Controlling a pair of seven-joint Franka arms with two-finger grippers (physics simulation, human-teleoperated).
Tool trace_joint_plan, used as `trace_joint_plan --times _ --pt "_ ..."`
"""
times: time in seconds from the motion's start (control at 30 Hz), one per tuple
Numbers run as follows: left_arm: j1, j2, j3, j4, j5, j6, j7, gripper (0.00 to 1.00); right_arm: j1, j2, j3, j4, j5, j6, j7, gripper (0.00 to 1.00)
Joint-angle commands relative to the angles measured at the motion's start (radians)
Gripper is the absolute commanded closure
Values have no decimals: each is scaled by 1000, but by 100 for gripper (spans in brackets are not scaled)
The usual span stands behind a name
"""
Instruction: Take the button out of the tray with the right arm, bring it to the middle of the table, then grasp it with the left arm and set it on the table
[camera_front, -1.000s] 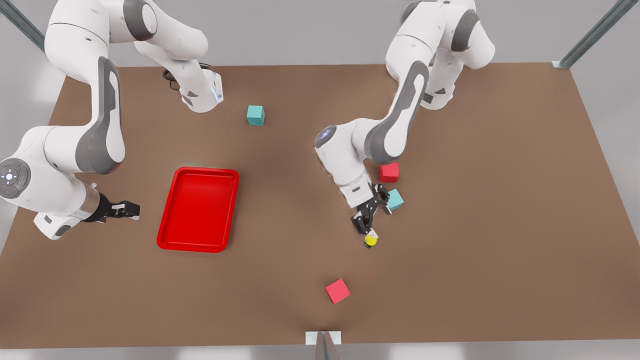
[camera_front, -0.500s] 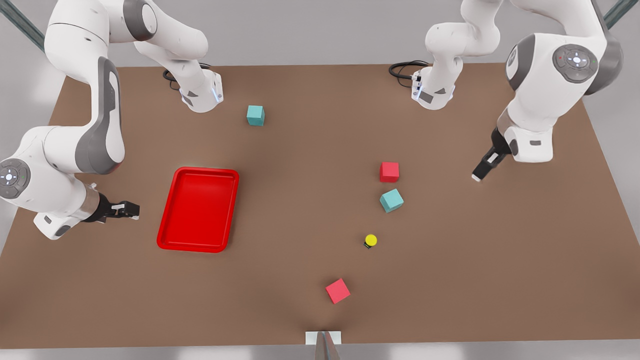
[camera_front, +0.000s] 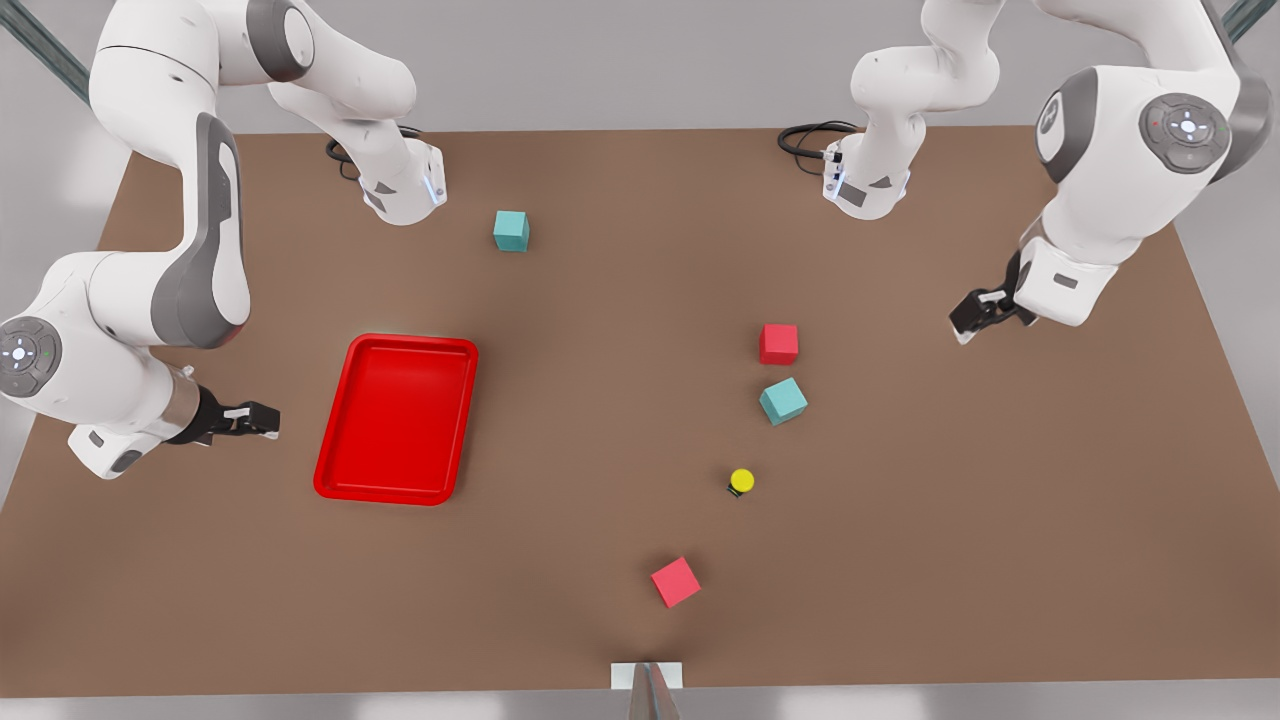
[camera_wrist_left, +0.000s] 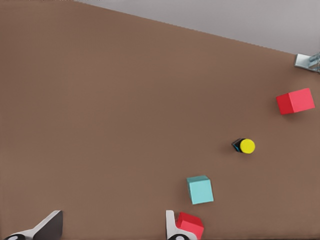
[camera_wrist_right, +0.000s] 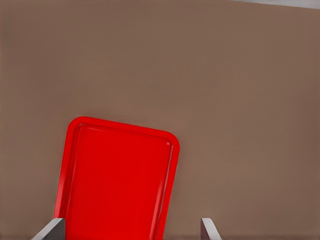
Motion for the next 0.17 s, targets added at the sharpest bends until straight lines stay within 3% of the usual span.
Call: trace_joint_plan --times 0.0,0.13 --pt "-115 -1 8 1 1 -11 401 0 0 -1 0 1 1 -2 -1 0" --pt "-115 -1 8 1 1 -11 401 0 0 -1 0 1 1 -2 -1 0"
